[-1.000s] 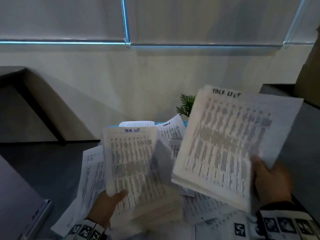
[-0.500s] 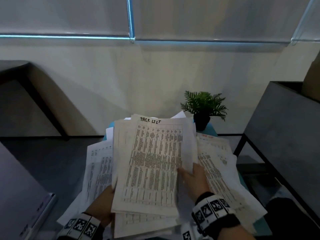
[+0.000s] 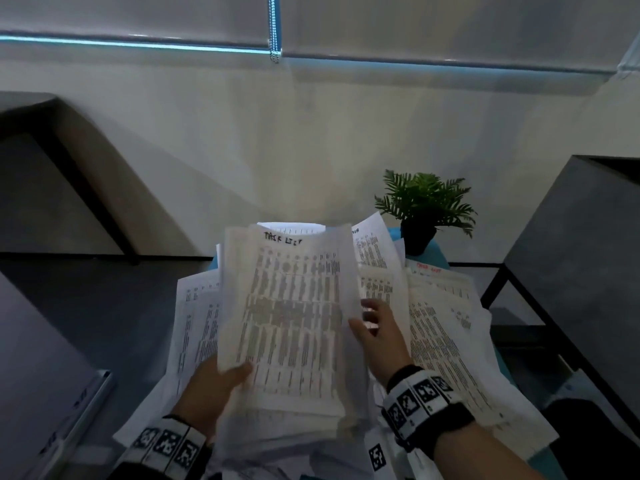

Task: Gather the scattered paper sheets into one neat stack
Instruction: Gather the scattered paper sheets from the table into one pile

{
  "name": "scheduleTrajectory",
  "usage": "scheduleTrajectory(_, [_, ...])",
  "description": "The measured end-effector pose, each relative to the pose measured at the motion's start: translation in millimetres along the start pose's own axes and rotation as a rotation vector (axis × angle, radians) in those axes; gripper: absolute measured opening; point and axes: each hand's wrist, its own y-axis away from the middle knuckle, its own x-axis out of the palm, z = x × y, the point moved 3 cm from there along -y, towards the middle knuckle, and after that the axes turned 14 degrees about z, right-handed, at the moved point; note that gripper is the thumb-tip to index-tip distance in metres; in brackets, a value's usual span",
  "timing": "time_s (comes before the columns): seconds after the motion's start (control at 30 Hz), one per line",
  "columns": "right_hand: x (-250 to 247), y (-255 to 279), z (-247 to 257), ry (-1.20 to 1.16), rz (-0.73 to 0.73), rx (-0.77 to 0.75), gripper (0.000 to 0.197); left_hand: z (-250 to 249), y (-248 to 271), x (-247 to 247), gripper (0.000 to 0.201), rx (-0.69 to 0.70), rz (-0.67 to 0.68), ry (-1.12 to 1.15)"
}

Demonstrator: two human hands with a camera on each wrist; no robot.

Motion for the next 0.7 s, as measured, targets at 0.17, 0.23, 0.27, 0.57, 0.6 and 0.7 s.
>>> scheduleTrajectory(0.17, [-49.1,-30.5,-54.9,0.311,-0.216,0.326,0.088,7.6,-9.6,-30.3,0.04,0.087,-0.269,0.036])
scheduleTrajectory(0.23, [-58.6,-41.2,-75.4,0.417,-0.154,0.431,0.107,13.4,-13.7,-40.5,0.043,0.088,-0.316,0.053])
scheduleTrajectory(0.27, [-60.7,-46.7,-85.7,0.477,-0.119,0.467,0.114,18.4,-16.2,-46.1,0.045,0.089,-0.335,0.066])
scheduleTrajectory(0.57, [-62.0,-48.8,-91.5,0.396,-0.105,0.39,0.038,27.3,-19.7,-54.1,0.047,0.104,-0.3,0.119])
scheduleTrajectory(0.6, [-65.4,-45.4,-89.0,0.418,-0.125,0.404,0.028,27.3,-19.6,-54.5,0.045,0.105,-0.305,0.115])
scheduleTrajectory(0.7, [-81.4,-33.0,-74.9,0.353,-0.295,0.375,0.028,25.0,-18.0,-55.1,0.048,0.116,-0.331,0.11])
